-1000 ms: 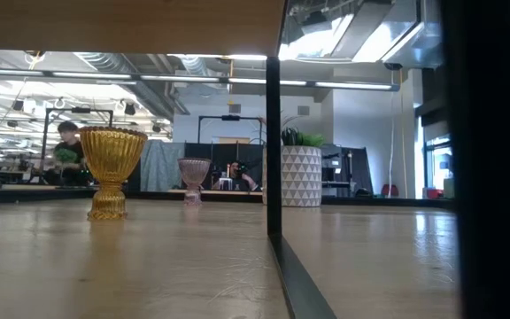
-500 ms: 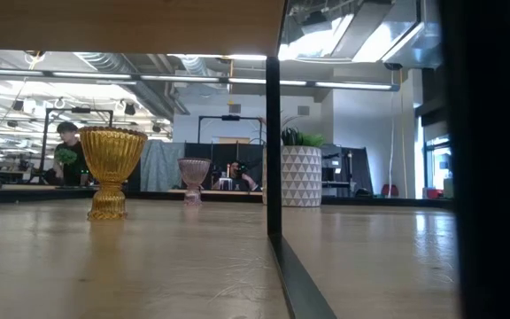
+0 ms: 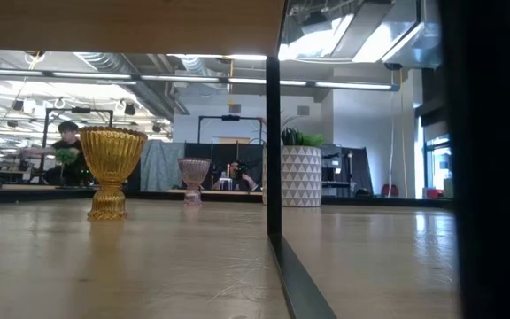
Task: Pick & Place candle stick holders
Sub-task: Put the bottom pink glass on the shelf
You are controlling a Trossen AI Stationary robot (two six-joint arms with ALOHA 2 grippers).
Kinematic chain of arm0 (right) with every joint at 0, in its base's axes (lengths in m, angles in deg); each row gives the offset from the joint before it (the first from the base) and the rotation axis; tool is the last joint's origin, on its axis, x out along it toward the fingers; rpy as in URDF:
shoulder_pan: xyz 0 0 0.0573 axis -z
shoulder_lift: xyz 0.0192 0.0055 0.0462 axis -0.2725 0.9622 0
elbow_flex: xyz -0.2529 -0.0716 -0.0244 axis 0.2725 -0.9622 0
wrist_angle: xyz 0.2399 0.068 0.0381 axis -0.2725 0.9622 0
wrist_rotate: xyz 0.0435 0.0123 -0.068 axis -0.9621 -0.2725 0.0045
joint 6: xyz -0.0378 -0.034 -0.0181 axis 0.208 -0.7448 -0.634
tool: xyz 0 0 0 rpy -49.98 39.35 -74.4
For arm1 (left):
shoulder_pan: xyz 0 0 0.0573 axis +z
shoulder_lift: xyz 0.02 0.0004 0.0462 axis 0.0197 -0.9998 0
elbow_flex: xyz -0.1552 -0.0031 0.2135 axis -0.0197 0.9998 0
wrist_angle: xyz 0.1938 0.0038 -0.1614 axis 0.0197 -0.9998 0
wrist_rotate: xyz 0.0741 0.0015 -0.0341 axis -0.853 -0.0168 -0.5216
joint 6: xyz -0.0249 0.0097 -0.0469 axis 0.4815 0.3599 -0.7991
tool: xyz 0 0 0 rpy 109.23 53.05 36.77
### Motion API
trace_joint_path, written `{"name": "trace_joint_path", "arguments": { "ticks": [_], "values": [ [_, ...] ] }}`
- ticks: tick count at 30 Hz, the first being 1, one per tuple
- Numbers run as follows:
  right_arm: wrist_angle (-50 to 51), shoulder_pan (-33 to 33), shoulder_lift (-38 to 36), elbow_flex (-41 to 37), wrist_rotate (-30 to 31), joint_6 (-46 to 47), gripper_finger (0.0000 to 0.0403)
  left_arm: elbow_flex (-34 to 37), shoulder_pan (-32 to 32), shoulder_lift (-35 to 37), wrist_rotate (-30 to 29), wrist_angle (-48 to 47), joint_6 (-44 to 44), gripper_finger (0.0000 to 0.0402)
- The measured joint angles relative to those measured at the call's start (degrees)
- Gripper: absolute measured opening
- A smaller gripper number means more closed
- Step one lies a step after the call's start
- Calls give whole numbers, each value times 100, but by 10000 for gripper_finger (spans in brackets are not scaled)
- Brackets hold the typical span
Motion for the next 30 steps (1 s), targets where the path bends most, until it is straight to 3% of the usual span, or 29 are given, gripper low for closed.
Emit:
{"name": "trace_joint_path", "arguments": {
  "ticks": [8, 21, 30],
  "values": [
    [0, 0, 2, 0, 32, -19, 131, 0, -159, 0, 266, -36, -144, 19],
    [0, 0, 4, 0, 76, -22, 131, -13, -720, 45, 323, -704, -1015, 23],
    [0, 0, 7, 0, 76, -86, 131, -9, -1224, 131, 202, -1009, -2146, 22]
  ]
}}
